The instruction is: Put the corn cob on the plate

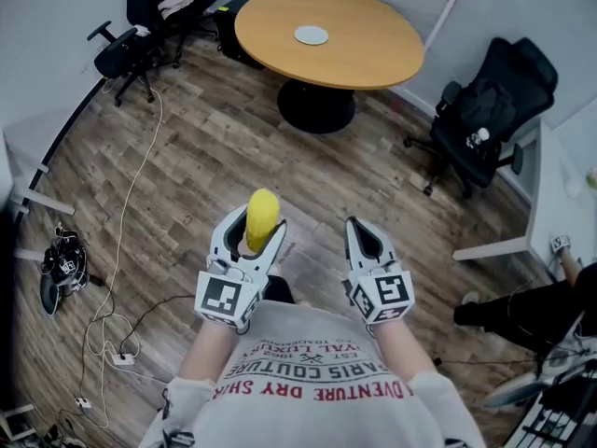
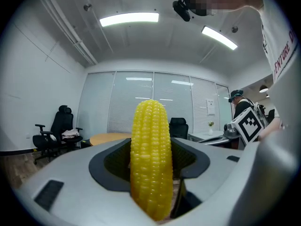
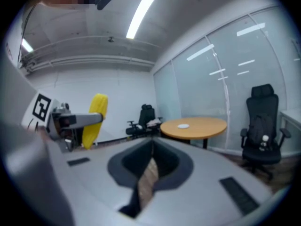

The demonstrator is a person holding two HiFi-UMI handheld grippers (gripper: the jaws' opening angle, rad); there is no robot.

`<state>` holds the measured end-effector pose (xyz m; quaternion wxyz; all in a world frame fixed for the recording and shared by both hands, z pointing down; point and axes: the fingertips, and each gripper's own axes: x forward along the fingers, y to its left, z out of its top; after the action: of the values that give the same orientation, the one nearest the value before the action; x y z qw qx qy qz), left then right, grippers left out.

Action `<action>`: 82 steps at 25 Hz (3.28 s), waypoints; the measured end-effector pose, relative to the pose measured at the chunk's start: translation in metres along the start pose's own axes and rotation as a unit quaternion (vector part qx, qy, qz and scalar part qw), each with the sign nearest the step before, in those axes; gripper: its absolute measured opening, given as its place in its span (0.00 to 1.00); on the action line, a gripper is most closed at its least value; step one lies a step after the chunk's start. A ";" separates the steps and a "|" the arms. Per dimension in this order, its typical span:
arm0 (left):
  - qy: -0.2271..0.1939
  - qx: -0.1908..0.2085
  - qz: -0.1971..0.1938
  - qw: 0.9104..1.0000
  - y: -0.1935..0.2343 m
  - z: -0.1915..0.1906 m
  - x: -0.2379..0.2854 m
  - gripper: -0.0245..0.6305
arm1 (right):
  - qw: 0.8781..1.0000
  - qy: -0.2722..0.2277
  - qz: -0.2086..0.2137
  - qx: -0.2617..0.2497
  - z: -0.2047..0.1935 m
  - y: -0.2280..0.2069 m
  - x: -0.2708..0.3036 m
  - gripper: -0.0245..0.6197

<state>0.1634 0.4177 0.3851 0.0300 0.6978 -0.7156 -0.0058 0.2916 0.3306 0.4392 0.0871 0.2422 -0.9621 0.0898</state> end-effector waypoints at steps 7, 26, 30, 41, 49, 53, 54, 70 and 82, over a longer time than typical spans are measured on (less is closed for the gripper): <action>-0.006 -0.005 -0.024 1.000 0.076 0.011 0.038 0.47 | 1.000 0.009 -0.020 -0.001 0.018 0.007 0.079 0.08; 0.004 -0.006 0.007 1.000 0.202 0.006 0.135 0.47 | 1.000 0.013 -0.007 -0.010 0.044 -0.028 0.242 0.08; 0.006 -0.001 0.019 1.000 0.227 0.012 0.181 0.47 | 1.000 0.000 0.001 -0.017 0.065 -0.057 0.289 0.08; 0.005 -0.010 0.031 0.999 0.270 0.021 0.361 0.47 | 1.000 -0.003 -0.011 -0.025 0.118 -0.201 0.404 0.08; 0.020 -0.016 0.015 1.000 0.287 0.013 0.453 0.47 | 0.999 0.006 -0.029 -0.033 0.134 -0.274 0.458 0.08; 0.027 -0.018 0.001 0.999 0.313 0.006 0.490 0.47 | 0.998 0.009 -0.043 -0.037 0.141 -0.292 0.489 0.08; 0.028 -0.018 -0.005 0.999 0.320 0.005 0.501 0.47 | 0.998 0.009 -0.048 -0.037 0.141 -0.296 0.497 0.08; 0.086 0.005 -0.200 0.976 0.403 -0.019 0.707 0.47 | 0.978 0.005 -0.208 0.025 0.157 -0.376 0.625 0.08; 0.206 0.016 -0.296 0.933 0.401 -0.120 0.784 0.47 | 0.952 0.044 -0.293 0.077 0.114 -0.417 0.667 0.08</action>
<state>-0.2498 -0.3513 0.5524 0.1624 0.8644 -0.4547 0.1403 -0.0999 -0.3559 0.5238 0.1330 0.5148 -0.8344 0.1450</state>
